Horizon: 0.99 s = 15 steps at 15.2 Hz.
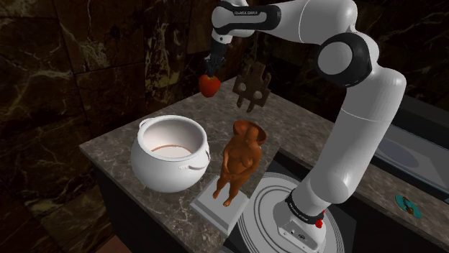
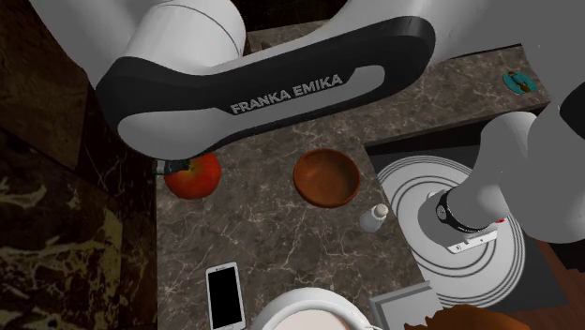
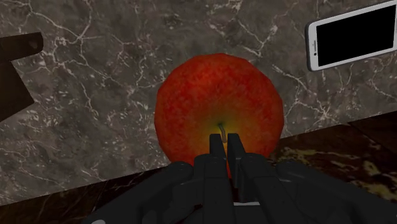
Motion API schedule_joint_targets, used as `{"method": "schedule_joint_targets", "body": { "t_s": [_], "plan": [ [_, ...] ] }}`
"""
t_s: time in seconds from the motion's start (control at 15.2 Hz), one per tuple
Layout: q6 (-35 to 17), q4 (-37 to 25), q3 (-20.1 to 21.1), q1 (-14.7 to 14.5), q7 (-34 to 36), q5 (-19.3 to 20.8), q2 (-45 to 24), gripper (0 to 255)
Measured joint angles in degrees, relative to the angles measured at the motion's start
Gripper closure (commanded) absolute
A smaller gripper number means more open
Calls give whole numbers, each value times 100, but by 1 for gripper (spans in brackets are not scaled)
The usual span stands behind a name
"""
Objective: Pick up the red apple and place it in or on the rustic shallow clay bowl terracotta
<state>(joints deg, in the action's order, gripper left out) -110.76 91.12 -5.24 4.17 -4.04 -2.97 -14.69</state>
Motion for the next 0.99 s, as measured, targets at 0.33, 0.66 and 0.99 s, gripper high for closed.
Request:
{"method": "schedule_joint_targets", "body": {
  "t_s": [0.33, 0.66, 0.99],
  "plan": [
    [348, -314, -3, 4, 10, 7, 34, 255],
    [694, -554, -8, 6, 20, 20, 137, 255],
    [617, 569, -53, 26, -44, 110, 1188, 255]
  ]
}}
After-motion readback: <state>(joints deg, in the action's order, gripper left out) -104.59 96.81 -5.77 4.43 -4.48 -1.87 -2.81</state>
